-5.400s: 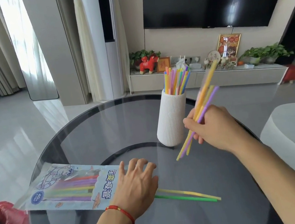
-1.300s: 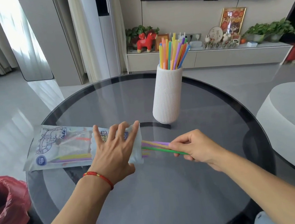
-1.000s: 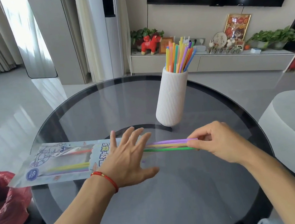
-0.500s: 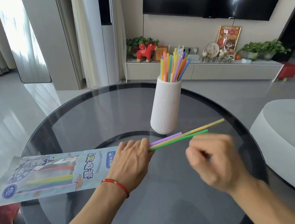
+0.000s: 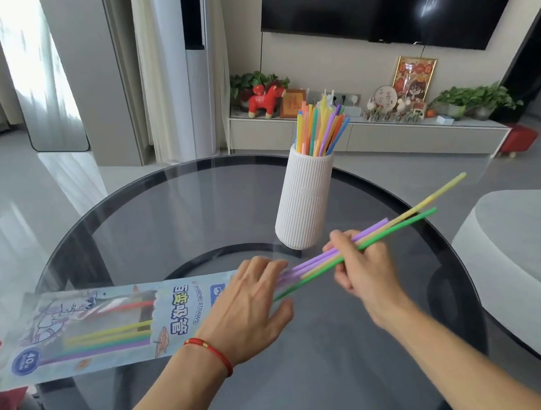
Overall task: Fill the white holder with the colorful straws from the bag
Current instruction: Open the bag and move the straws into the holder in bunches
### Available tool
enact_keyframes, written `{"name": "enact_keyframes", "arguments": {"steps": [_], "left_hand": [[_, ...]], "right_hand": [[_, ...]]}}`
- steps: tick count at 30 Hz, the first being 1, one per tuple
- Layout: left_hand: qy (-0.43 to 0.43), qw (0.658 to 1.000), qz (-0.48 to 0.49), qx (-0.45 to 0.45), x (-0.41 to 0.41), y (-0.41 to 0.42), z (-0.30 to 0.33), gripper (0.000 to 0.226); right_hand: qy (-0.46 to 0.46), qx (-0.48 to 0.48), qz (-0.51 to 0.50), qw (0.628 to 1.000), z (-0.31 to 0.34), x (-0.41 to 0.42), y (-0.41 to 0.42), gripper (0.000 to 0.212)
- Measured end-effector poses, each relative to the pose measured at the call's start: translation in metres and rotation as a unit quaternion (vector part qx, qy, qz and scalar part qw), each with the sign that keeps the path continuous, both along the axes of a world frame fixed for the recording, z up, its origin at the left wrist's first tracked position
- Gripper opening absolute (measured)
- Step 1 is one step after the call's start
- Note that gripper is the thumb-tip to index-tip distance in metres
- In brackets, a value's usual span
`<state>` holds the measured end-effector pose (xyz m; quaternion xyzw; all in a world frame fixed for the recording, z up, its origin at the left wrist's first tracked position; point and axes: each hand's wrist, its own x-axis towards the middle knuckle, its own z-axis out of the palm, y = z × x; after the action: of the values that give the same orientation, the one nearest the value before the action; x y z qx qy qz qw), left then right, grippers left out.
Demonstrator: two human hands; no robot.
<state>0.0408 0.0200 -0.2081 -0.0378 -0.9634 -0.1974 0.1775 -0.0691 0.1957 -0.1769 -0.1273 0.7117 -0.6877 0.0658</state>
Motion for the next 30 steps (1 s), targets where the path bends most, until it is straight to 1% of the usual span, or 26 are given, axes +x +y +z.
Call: {"name": "enact_keyframes", "arguments": {"steps": [1,3,5,6,8,10,11,13,15,17,19,21,24,30], "left_hand": [[0.001,1.0,0.021,-0.01,0.001,-0.005,0.0,0.044],[-0.03,0.994,0.094,-0.051,0.002,-0.012,0.001,0.042],[-0.081,0.984,0.153,-0.048,0.001,-0.017,-0.005,0.038],[-0.097,0.981,0.163,-0.038,0.001,-0.017,-0.009,0.037],[-0.103,0.981,0.16,-0.036,0.0,-0.015,-0.014,0.037],[-0.094,0.983,0.153,-0.033,-0.001,-0.011,-0.016,0.038],[-0.089,0.985,0.147,-0.033,-0.002,-0.008,-0.015,0.039],[-0.082,0.988,0.128,-0.033,-0.002,-0.004,-0.016,0.041],[-0.084,0.99,0.109,-0.043,0.0,-0.001,-0.018,0.043],[-0.085,0.99,0.102,-0.047,0.0,0.0,-0.02,0.042],[-0.085,0.991,0.098,-0.037,0.0,0.001,-0.02,0.042],[-0.083,0.991,0.096,-0.03,-0.001,0.003,-0.019,0.042],[-0.084,0.991,0.095,-0.033,-0.003,0.005,-0.019,0.042],[-0.085,0.992,0.092,-0.029,-0.002,0.005,-0.02,0.042]], "right_hand": [[0.028,0.004,-0.002,1.0,0.008,-0.007,0.009,0.038],[0.08,0.011,-0.006,0.997,0.025,-0.019,0.027,0.036],[0.126,0.045,-0.009,0.991,0.041,-0.027,0.042,0.034],[0.155,0.08,-0.01,0.985,0.049,-0.031,0.049,0.034],[0.222,0.181,-0.017,0.958,0.064,-0.038,0.055,0.033],[0.274,0.276,-0.02,0.921,0.072,-0.043,0.053,0.036],[0.287,0.311,-0.018,0.906,0.074,-0.045,0.049,0.038],[0.291,0.349,-0.013,0.891,0.068,-0.044,0.038,0.038],[0.293,0.341,-0.022,0.893,0.052,-0.039,0.028,0.039],[0.284,0.319,-0.035,0.903,0.035,-0.035,0.024,0.038],[0.26,0.312,-0.021,0.914,0.023,-0.032,0.022,0.033],[0.236,0.316,-0.003,0.919,0.018,-0.031,0.021,0.028],[0.232,0.314,0.015,0.92,0.013,-0.03,0.021,0.027],[0.237,0.303,-0.002,0.923,0.011,-0.031,0.023,0.026]]}}
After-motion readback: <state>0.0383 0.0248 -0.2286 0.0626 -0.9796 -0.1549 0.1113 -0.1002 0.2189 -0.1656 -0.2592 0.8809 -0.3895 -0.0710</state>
